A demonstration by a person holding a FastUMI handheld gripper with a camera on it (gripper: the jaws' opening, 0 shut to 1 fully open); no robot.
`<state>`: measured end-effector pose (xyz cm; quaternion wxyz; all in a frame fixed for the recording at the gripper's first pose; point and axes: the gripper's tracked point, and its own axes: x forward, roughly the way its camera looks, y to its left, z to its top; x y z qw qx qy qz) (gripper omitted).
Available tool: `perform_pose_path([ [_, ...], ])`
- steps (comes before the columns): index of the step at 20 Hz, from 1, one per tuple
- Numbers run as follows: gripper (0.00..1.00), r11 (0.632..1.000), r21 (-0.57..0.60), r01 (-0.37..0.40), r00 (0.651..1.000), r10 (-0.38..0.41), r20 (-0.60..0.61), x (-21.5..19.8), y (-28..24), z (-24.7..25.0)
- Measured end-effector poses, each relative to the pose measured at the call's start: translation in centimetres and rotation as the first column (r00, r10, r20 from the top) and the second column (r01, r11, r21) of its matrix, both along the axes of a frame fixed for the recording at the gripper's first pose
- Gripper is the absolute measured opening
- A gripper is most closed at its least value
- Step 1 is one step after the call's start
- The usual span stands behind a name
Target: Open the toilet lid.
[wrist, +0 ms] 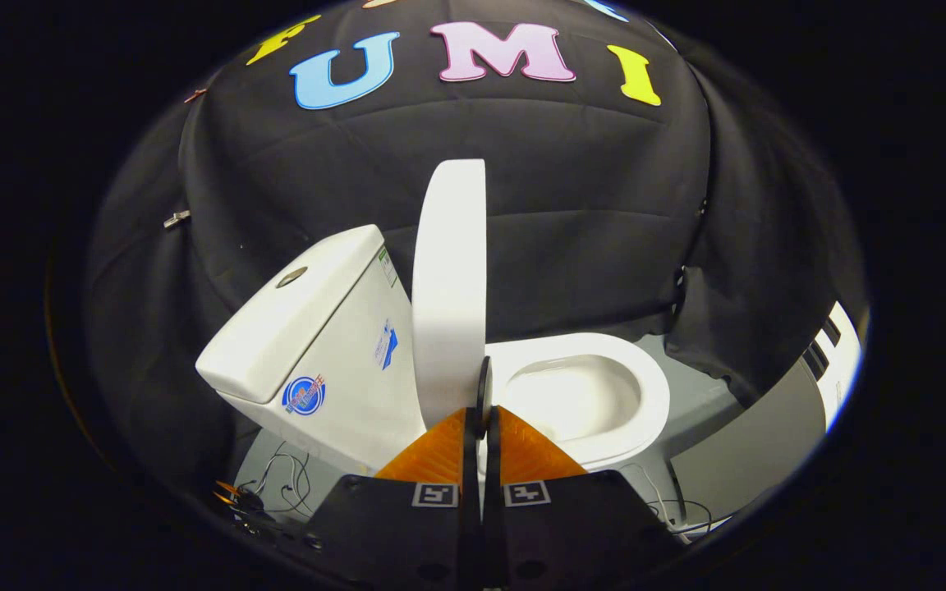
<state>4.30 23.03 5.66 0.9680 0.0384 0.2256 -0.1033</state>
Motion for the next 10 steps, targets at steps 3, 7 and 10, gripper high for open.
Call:
perform_pose_path([
  [3, 0.06, 1.000, -0.013, 0.021, 1.000, -0.021, 0.000, 0.1, 1.1, -0.1],
  [7, 0.07, 0.998, -0.050, 0.041, 0.999, -0.041, -0.005, 0.6, 2.8, -0.4],
  [10, 0.08, 0.993, -0.098, 0.062, 0.998, -0.063, -0.011, 0.9, 3.8, -0.7],
])
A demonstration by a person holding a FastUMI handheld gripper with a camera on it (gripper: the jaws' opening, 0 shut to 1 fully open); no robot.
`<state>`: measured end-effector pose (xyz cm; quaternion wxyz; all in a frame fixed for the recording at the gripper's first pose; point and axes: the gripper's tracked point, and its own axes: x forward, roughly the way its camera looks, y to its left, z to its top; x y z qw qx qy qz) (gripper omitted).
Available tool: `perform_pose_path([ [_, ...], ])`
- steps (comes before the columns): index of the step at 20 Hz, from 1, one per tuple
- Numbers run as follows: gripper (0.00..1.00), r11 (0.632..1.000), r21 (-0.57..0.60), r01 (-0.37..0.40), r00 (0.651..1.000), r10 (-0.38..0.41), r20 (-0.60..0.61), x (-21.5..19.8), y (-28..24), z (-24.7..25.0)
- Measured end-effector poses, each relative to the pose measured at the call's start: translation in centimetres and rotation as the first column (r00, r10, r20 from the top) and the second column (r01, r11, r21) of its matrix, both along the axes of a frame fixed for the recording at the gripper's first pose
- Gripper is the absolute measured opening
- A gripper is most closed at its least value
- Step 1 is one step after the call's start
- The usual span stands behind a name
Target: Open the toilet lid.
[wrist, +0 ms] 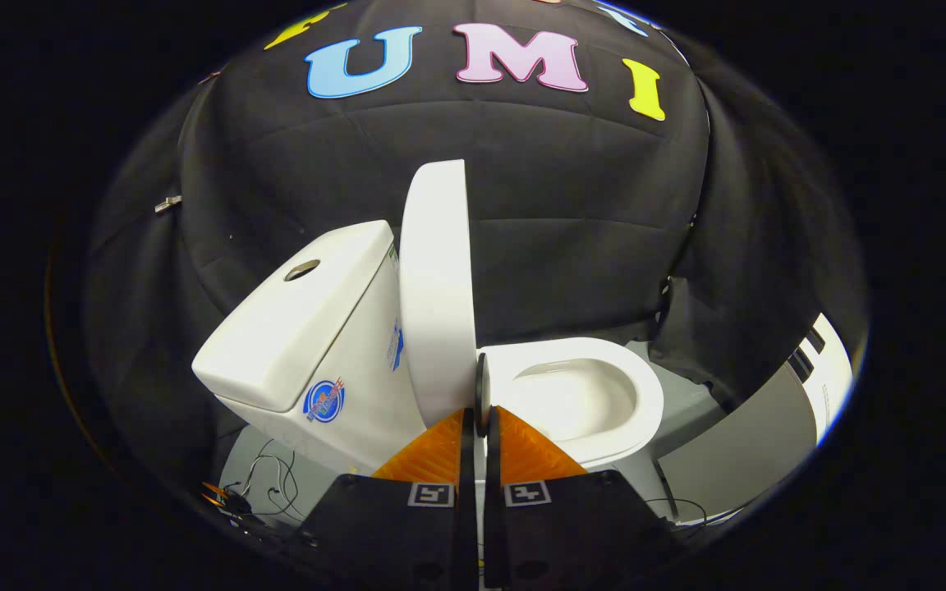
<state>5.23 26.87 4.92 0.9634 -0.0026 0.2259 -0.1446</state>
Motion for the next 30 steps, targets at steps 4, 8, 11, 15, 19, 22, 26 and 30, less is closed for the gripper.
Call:
perform_pose_path([
  [4, 0.09, 0.997, -0.079, 0.004, 1.000, -0.005, -0.016, 0.3, 2.2, -0.3],
  [8, 0.10, 0.987, -0.160, -0.026, 1.000, 0.025, -0.010, 0.9, 4.7, -0.8],
  [11, 0.25, 0.972, -0.225, -0.062, 0.998, 0.061, -0.011, 1.4, 6.6, -1.3],
  [15, 0.39, 0.944, -0.321, -0.082, 0.996, 0.084, -0.006, 1.8, 7.6, -1.9],
  [19, 0.52, 0.946, -0.297, -0.132, 0.990, 0.140, 0.006, 2.1, 8.5, -1.9],
  [22, 0.67, 0.949, -0.256, -0.182, 0.981, 0.192, 0.015, 2.8, 9.5, -1.3],
  [26, 0.97, 0.953, -0.221, -0.206, 0.974, 0.222, 0.047, 2.1, 9.6, 0.4],
  [30, 0.98, 0.951, -0.207, -0.230, 0.966, 0.249, 0.072, 1.3, 9.4, 2.2],
])
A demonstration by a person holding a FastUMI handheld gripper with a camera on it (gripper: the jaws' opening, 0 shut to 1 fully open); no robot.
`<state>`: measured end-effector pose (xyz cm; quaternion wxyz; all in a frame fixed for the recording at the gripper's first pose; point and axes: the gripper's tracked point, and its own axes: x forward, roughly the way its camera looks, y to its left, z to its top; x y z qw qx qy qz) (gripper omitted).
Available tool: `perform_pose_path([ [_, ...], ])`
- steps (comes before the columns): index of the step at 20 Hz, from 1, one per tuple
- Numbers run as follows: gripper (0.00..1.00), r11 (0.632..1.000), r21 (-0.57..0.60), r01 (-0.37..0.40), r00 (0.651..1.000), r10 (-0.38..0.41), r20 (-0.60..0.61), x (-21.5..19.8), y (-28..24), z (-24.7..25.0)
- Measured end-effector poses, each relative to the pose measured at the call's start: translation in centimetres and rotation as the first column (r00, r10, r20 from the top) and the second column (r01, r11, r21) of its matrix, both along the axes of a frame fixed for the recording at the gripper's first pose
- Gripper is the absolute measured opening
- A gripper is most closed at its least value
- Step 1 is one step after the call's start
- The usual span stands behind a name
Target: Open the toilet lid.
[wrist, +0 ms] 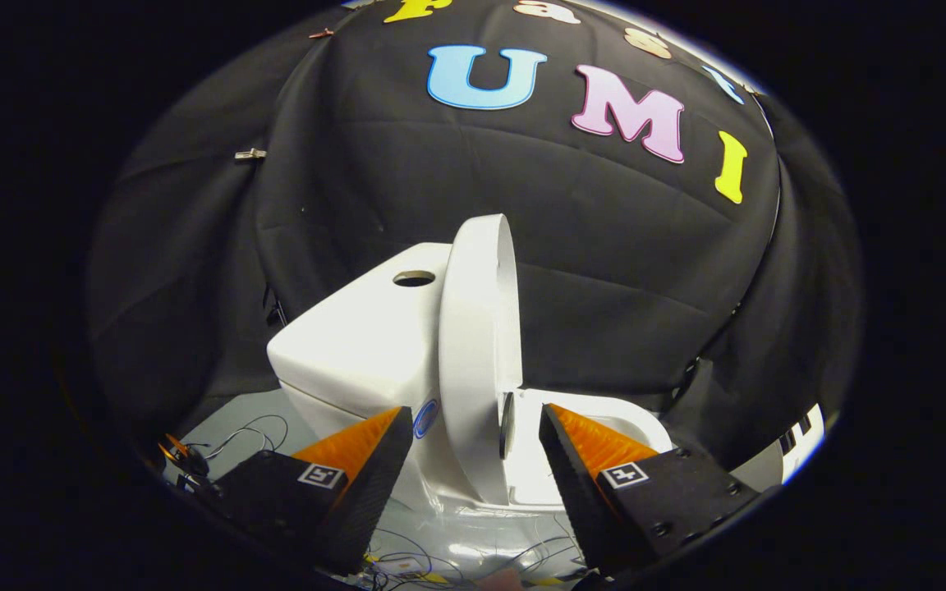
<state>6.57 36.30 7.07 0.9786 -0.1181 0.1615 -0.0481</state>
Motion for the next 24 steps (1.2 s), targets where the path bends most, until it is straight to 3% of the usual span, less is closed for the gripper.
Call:
perform_pose_path([
  [5, 0.97, 0.996, 0.028, -0.088, 0.994, 0.086, 0.072, -1.7, -0.3, 3.9],
  [10, 0.98, 0.975, 0.140, -0.174, 0.980, 0.157, 0.125, -3.9, -2.0, 8.2],
  [18, 1.00, 0.956, 0.214, -0.202, 0.967, 0.160, 0.199, -5.3, -11.0, 11.9],
  [24, 1.00, 0.981, 0.106, -0.163, 0.953, 0.129, 0.273, -5.2, -19.5, 12.4],
])
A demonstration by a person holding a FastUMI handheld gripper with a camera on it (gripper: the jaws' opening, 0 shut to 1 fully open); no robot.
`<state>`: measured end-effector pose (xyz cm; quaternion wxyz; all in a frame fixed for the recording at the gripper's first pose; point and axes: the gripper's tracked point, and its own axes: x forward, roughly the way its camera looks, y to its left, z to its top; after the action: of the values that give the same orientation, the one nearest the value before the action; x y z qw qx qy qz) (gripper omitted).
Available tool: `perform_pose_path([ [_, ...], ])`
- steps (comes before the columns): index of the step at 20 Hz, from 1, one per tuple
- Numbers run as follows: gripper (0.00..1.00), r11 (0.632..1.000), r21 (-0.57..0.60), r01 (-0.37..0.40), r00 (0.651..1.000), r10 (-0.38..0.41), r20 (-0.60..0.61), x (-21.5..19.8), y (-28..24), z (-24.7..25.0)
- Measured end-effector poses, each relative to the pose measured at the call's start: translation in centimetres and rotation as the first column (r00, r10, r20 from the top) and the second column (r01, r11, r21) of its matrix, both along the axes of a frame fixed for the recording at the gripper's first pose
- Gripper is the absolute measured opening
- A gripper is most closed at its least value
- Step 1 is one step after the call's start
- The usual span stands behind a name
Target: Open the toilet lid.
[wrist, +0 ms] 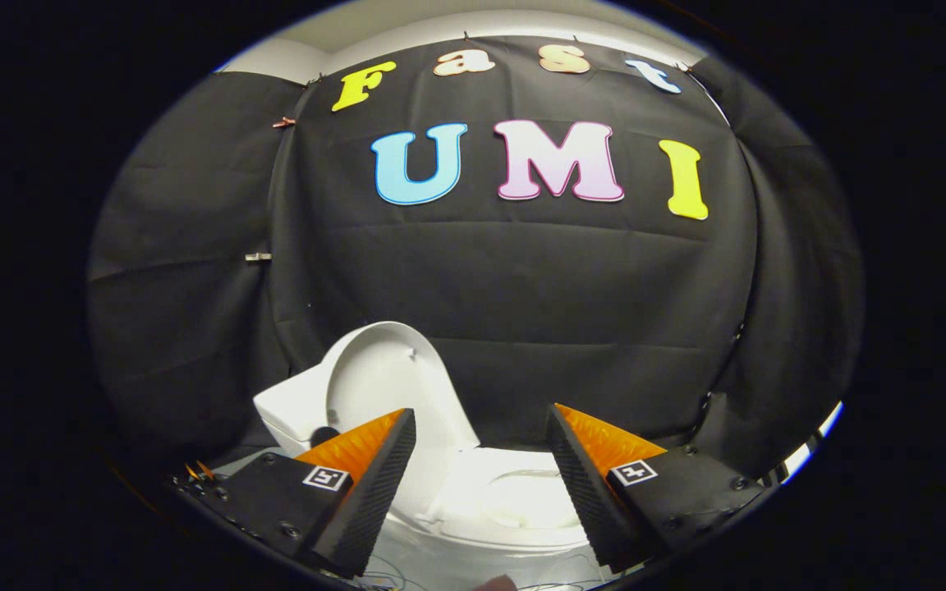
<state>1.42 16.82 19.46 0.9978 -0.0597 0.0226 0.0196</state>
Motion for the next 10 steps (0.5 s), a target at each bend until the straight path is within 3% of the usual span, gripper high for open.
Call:
perform_pose_path([
  [10, 1.00, 0.994, 0.088, 0.068, 0.997, -0.066, -0.026, 1.6, -9.6, -6.7],
])
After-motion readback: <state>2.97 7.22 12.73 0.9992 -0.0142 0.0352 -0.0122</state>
